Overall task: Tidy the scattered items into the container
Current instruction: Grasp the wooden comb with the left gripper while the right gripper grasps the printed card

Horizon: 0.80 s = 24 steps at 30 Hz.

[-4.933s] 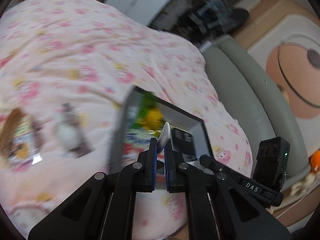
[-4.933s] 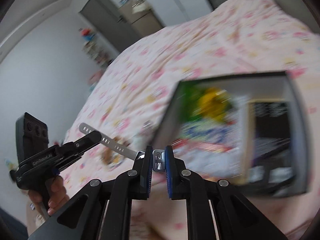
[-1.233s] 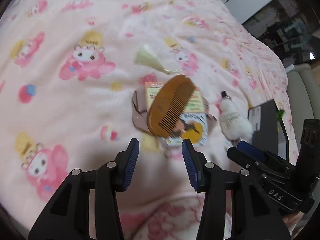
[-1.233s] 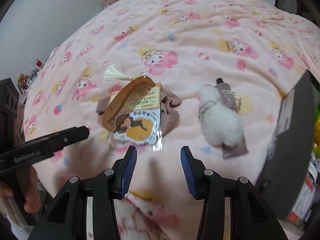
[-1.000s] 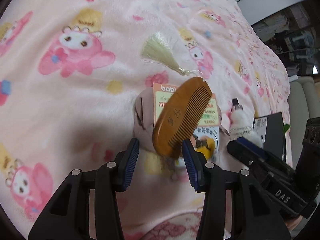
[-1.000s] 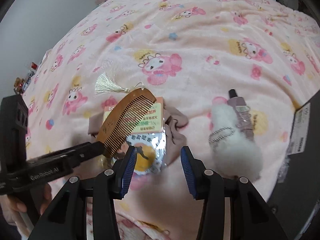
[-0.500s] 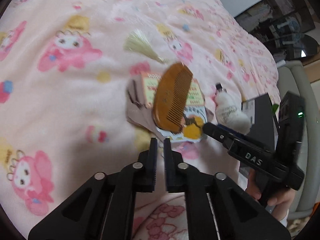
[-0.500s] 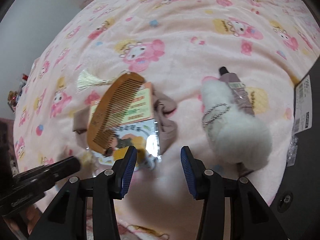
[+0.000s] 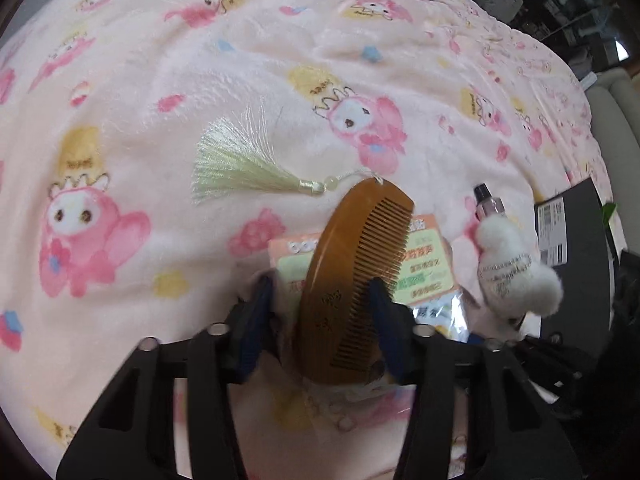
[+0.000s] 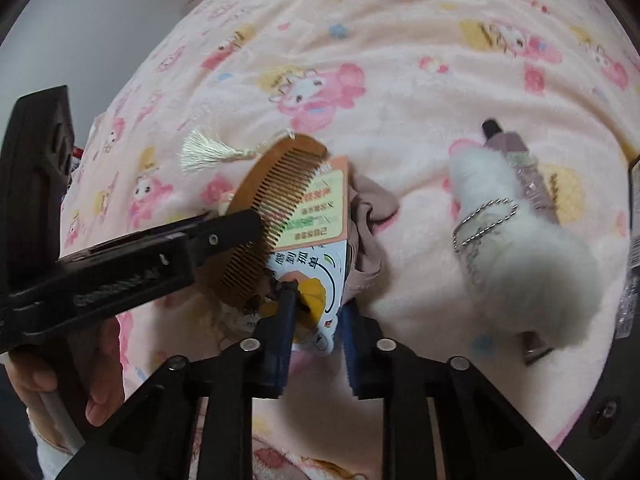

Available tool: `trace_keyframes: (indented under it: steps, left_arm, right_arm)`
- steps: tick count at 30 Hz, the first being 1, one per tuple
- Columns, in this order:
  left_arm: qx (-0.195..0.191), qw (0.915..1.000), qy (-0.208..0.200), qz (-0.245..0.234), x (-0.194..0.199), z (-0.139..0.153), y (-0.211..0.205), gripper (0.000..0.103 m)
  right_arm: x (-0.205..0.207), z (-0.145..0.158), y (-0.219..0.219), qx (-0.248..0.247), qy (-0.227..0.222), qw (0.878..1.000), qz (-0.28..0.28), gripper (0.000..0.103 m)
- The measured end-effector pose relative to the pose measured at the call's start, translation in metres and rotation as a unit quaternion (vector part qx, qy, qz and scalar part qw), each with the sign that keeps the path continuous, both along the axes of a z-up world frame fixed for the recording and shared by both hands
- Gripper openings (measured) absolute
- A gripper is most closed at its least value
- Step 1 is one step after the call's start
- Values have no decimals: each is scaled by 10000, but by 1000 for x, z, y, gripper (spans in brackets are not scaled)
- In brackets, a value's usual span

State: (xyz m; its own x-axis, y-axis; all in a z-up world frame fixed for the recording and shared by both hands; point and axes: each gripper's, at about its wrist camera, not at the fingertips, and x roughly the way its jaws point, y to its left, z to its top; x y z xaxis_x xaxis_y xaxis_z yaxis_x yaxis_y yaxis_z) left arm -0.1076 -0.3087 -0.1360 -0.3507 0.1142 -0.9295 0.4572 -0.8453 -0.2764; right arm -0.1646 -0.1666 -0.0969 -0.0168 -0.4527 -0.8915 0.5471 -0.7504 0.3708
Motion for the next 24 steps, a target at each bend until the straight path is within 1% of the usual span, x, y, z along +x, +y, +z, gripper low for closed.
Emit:
trace_keyframes:
  steps: [1,2,3,5,6,8,9,11,12,13,15,16,18,20,22,23,24]
  left_arm:
    - [206,9997,27,-94,5,3,4,31]
    - [372,9991,66,-199,9,6,8,31]
    - [395,9985,106,-357,14,10,16,31]
    - [300,9979,61,-564,18,18,27,31]
    - [336,9974,46,-643,21,21,30,31]
    - [424,9971,91,-630,25,26,29,31]
    - [391,9975,144,-566,24,29,26,36]
    - [287,9986,200,-391,21,30,18,51]
    - [300,9989,187,-296,17,27,16,54]
    - [339,9990,175,-232,12,24,11,59]
    - [378,9991,112,-162,1,16,5,64]
    - [314,9994,26,-134,-4,11,4,64]
    - [66,9998,-159,-103,-13,1,4,65]
    - [-84,9996,-240,-109,-16,-7,4,65]
    - [-61,9997,-188,-175,-16,-14,6,64]
    - [-2,9997,-140,-199,-14,-17,6,54]
    - [90,9997,-119,-206,-13,-18,6,54]
  right_arm:
    - [2,4,4,-61,18,10000,9,13]
    - [5,8,8,-186,-30,9998,35,11]
    - [9,13,12,-279,-54,9996,62,11]
    - [19,21,20,-333,7,9994,133,10]
    - [22,24,23,-385,-10,9991,160,10]
    - [27,26,32,-443,-78,9988,197,10]
    - [29,23,30,-461,-97,9986,219,10]
    - [31,24,34,-501,-103,9985,201,10]
    - [29,23,35,-537,-123,9983,212,10]
    - [28,21,32,-578,-140,9980,194,11]
    - [21,15,29,-545,-152,9984,61,17]
    - [14,9,26,-467,-187,9987,-20,22]
    - [6,-3,17,-402,-275,9988,-73,26]
    - [-1,-13,12,-350,-388,9986,-120,33]
    - [-7,-24,5,-355,-485,9980,-174,33]
    - [-7,-26,2,-397,-502,9978,-155,31]
    - [-7,-28,0,-431,-519,9977,-112,26]
